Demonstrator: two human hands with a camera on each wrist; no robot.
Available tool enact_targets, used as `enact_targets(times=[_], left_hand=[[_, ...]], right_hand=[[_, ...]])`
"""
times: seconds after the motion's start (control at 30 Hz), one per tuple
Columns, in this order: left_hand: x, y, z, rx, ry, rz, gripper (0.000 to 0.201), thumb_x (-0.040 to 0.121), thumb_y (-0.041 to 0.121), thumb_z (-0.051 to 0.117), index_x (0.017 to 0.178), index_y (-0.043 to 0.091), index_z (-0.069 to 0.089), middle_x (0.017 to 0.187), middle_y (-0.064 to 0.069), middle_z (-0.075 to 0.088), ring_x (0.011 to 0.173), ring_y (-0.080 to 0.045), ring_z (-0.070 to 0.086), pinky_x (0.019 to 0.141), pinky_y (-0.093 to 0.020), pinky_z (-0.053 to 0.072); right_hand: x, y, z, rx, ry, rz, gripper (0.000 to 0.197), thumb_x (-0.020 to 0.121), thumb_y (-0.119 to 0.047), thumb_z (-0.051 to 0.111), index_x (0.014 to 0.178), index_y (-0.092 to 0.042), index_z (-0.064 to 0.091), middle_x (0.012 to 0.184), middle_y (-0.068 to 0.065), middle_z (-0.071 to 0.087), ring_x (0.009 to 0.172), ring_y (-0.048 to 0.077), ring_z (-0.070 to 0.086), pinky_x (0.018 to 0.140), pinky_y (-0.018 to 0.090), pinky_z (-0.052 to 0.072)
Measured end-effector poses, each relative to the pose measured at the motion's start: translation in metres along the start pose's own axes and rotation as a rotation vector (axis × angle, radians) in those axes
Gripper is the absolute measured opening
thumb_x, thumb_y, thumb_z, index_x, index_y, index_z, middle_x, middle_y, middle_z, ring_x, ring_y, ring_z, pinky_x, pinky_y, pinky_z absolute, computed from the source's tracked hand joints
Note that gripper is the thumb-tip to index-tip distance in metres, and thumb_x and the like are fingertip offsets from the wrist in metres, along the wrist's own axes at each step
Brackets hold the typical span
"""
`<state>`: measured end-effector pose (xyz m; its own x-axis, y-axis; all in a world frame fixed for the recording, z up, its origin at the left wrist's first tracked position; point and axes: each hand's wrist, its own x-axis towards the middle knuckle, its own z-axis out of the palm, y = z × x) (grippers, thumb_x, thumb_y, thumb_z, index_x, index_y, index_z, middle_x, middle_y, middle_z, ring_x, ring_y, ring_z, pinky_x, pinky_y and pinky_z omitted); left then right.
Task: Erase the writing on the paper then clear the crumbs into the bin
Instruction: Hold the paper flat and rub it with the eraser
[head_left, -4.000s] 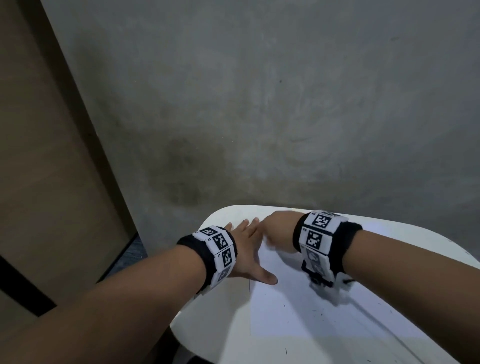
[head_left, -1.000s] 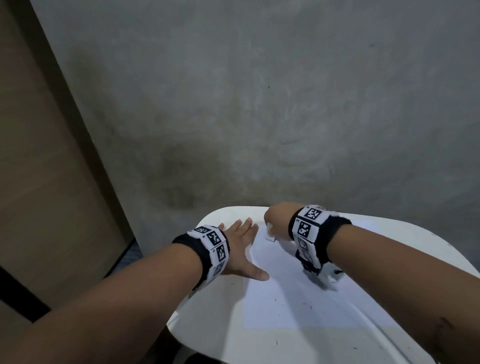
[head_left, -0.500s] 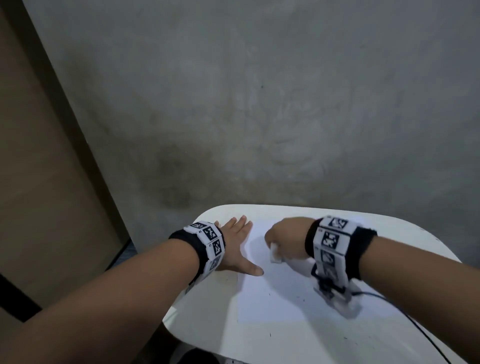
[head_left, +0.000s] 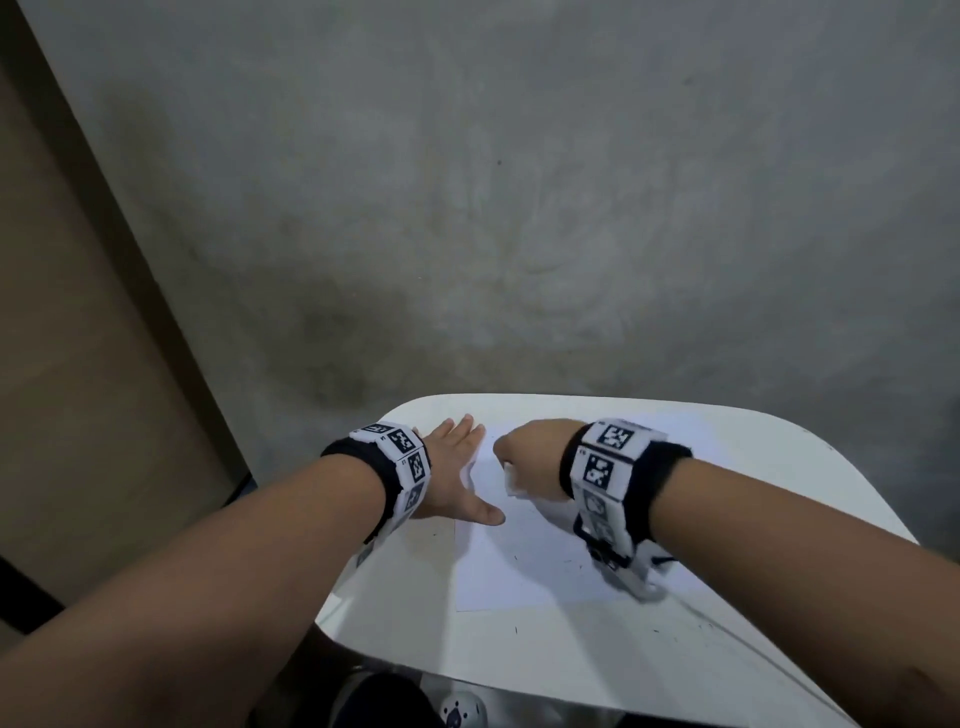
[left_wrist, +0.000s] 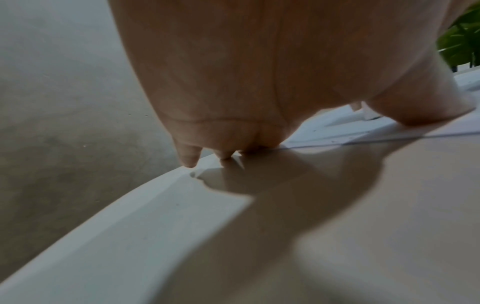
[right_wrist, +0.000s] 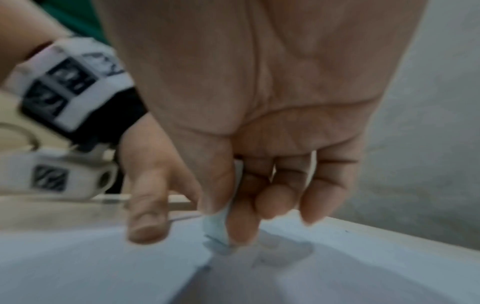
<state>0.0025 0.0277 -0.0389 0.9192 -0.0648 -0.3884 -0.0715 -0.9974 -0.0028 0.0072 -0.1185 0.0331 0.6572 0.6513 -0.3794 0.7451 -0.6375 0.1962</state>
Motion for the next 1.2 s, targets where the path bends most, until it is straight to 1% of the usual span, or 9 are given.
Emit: enact_targets(times=[0.07, 0.2, 0.3, 0.4, 0.63, 0.73, 0.93, 1.07, 1.2], left_hand=[[-0.001, 0.001, -0.001, -0.005, -0.004, 0.001, 0.121, 0.079, 0.077, 0.056, 0.157, 0.015, -0.013, 0.164, -0.002, -0.019, 0.152, -0.022, -0.011, 0.120, -0.045, 0.002], [0.004, -0.003, 0.000, 0.005, -0.023, 0.000, 0.127, 0.071, 0.085, 0.052, 0.157, 0.018, -0.014, 0.164, -0.001, -0.019, 0.152, -0.021, -0.011, 0.121, -0.047, 0.001], [0.001, -0.004, -0.004, 0.063, -0.012, 0.005, 0.118, 0.079, 0.081, 0.050, 0.157, 0.019, -0.012, 0.164, 0.000, -0.020, 0.152, -0.019, -0.011, 0.122, -0.049, -0.001], [-0.006, -0.001, -0.011, 0.160, 0.039, 0.027, 0.114, 0.078, 0.084, 0.045, 0.159, 0.020, -0.004, 0.163, -0.001, -0.023, 0.151, -0.019, -0.015, 0.121, -0.050, -0.005], [-0.019, 0.007, -0.012, 0.124, 0.010, 0.063, 0.089, 0.090, 0.072, 0.038, 0.159, 0.031, -0.001, 0.167, 0.003, -0.004, 0.152, -0.017, 0.007, 0.122, -0.048, 0.002], [-0.026, 0.013, -0.013, 0.129, -0.012, 0.051, 0.082, 0.097, 0.067, 0.029, 0.159, 0.025, -0.006, 0.166, 0.001, -0.010, 0.153, -0.016, 0.002, 0.122, -0.048, 0.003], [-0.029, 0.017, -0.013, 0.093, -0.022, 0.041, 0.080, 0.100, 0.059, 0.035, 0.159, 0.024, -0.006, 0.166, -0.001, -0.011, 0.153, -0.017, 0.000, 0.121, -0.050, 0.006], [-0.032, 0.020, -0.014, 0.055, -0.020, 0.046, 0.079, 0.101, 0.048, 0.044, 0.159, 0.022, -0.003, 0.166, -0.005, -0.009, 0.153, -0.021, 0.000, 0.120, -0.044, 0.004], [-0.032, 0.020, -0.015, 0.069, -0.036, 0.041, 0.082, 0.101, 0.052, 0.041, 0.158, 0.020, -0.007, 0.166, -0.003, -0.013, 0.153, -0.021, -0.002, 0.120, -0.041, 0.005]], right_hand=[[-0.011, -0.007, 0.009, -0.007, -0.006, -0.061, 0.006, 0.095, -0.016, 0.048, 0.100, -0.013, 0.050, 0.078, 0.000, 0.050, 0.083, 0.020, 0.047, 0.052, 0.023, 0.030], [-0.043, -0.010, 0.027, 0.172, -0.088, -0.162, 0.008, 0.093, -0.016, 0.048, 0.095, -0.022, 0.051, 0.109, 0.007, 0.067, 0.080, 0.020, 0.049, 0.058, 0.026, 0.036], [-0.044, 0.006, 0.020, 0.284, -0.048, -0.058, 0.009, 0.091, -0.019, 0.050, 0.095, -0.013, 0.056, 0.109, 0.005, 0.067, 0.091, 0.023, 0.057, 0.079, 0.032, 0.045], [-0.031, 0.025, 0.019, 0.377, 0.120, 0.084, 0.018, 0.090, -0.015, 0.049, 0.106, -0.011, 0.058, 0.111, 0.006, 0.065, 0.097, 0.024, 0.056, 0.082, 0.032, 0.043], [-0.019, -0.004, 0.022, 0.278, 0.118, 0.040, 0.021, 0.090, -0.018, 0.054, 0.109, -0.018, 0.062, 0.098, 0.004, 0.062, 0.092, 0.023, 0.057, 0.072, 0.029, 0.040], [-0.033, -0.011, 0.029, 0.268, 0.115, -0.047, 0.013, 0.085, -0.015, 0.059, 0.077, -0.025, 0.059, 0.073, -0.005, 0.052, 0.080, 0.020, 0.051, 0.069, 0.026, 0.039], [-0.040, -0.008, 0.015, 0.237, 0.061, -0.033, 0.009, 0.083, -0.019, 0.059, 0.074, -0.021, 0.060, 0.079, -0.003, 0.057, 0.081, 0.020, 0.054, 0.068, 0.026, 0.042], [-0.035, -0.021, 0.010, 0.131, 0.097, -0.080, 0.029, 0.089, -0.016, 0.058, 0.117, -0.017, 0.065, 0.106, 0.003, 0.064, 0.101, 0.023, 0.058, 0.076, 0.027, 0.040], [-0.050, -0.025, 0.017, 0.175, -0.004, -0.173, 0.022, 0.084, -0.017, 0.065, 0.106, -0.018, 0.067, 0.087, -0.002, 0.060, 0.087, 0.019, 0.057, 0.069, 0.026, 0.041]])
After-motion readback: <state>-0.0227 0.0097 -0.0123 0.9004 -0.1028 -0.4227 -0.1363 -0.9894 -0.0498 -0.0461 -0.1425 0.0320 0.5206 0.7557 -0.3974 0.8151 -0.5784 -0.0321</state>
